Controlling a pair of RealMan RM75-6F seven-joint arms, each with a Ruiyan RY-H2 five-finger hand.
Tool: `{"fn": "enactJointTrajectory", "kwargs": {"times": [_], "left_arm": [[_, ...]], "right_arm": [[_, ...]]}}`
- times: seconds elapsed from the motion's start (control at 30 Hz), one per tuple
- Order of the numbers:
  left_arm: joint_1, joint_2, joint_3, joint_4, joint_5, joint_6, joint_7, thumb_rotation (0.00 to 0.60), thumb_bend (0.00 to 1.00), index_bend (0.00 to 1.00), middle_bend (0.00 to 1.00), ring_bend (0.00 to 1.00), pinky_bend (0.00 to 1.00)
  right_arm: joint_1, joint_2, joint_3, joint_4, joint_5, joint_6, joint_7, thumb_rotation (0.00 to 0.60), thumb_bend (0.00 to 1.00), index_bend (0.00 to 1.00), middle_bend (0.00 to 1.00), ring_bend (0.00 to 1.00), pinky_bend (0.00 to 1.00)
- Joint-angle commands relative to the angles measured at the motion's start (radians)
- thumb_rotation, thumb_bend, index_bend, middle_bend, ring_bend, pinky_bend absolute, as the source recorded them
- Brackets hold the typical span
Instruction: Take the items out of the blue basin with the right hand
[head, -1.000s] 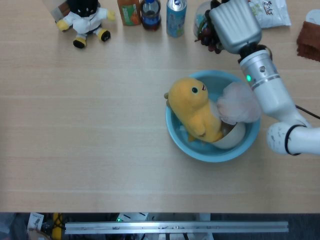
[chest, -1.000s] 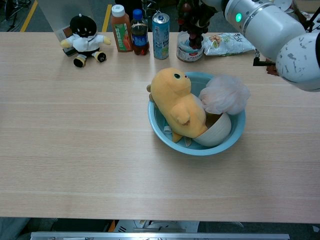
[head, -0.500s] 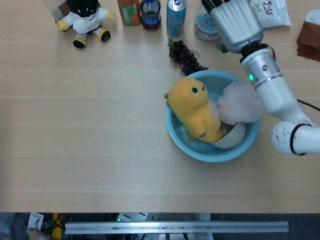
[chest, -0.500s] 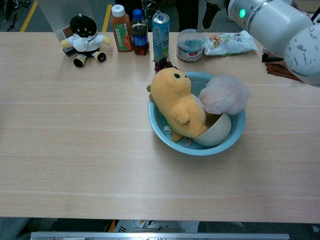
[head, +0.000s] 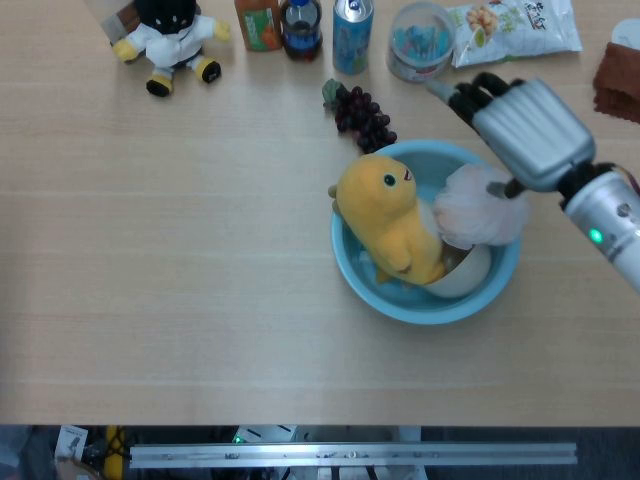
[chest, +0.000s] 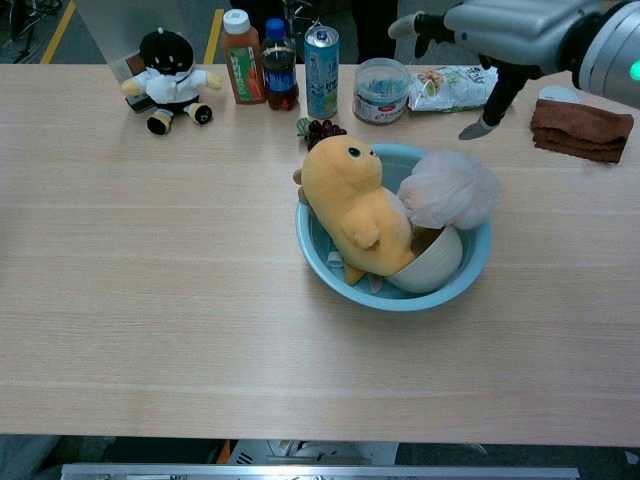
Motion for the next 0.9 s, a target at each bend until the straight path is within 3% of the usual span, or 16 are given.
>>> {"fn": "enactJointTrajectory", "kwargs": {"times": [0.03, 0.33, 0.7, 0.77, 0.9], "left_arm": [[0.001, -0.001, 0.004, 0.000, 0.001, -0.002, 0.001, 0.600, 0.37, 0.26, 0.26, 0.25, 0.26], [0.001, -0.001, 0.005, 0.002, 0.006, -0.002, -0.004, 0.600, 0.37, 0.26, 0.26, 0.25, 0.26], [0.016, 0.009, 0.005, 0.009, -0.008, 0.012, -0.020, 0.600, 0.37, 0.26, 0.26, 0.25, 0.26], [0.017, 0.010, 0.005, 0.009, -0.008, 0.013, -0.023, 0.600, 0.37, 0.26, 0.26, 0.25, 0.26], [0.019, 0.012, 0.003, 0.010, -0.008, 0.015, -0.027, 0.600, 0.37, 0.26, 0.26, 0.25, 0.26]], "right_arm": [[-0.039, 0.024, -0.056, -0.013, -0.052, -0.022, 0.025, 0.600, 0.00, 0.05, 0.23, 0.17, 0.45], [-0.027, -0.093, -0.124, 0.082, -0.051, -0.043, -0.043, 0.600, 0.00, 0.04, 0.21, 0.17, 0.45], [0.047, -0.219, -0.158, 0.167, 0.081, -0.061, -0.157, 0.600, 0.00, 0.00, 0.19, 0.18, 0.46], [0.058, -0.244, -0.159, 0.185, 0.103, -0.054, -0.166, 0.600, 0.06, 0.06, 0.21, 0.20, 0.49], [0.067, -0.277, -0.161, 0.205, 0.107, -0.036, -0.173, 0.600, 0.34, 0.36, 0.38, 0.37, 0.67]]}}
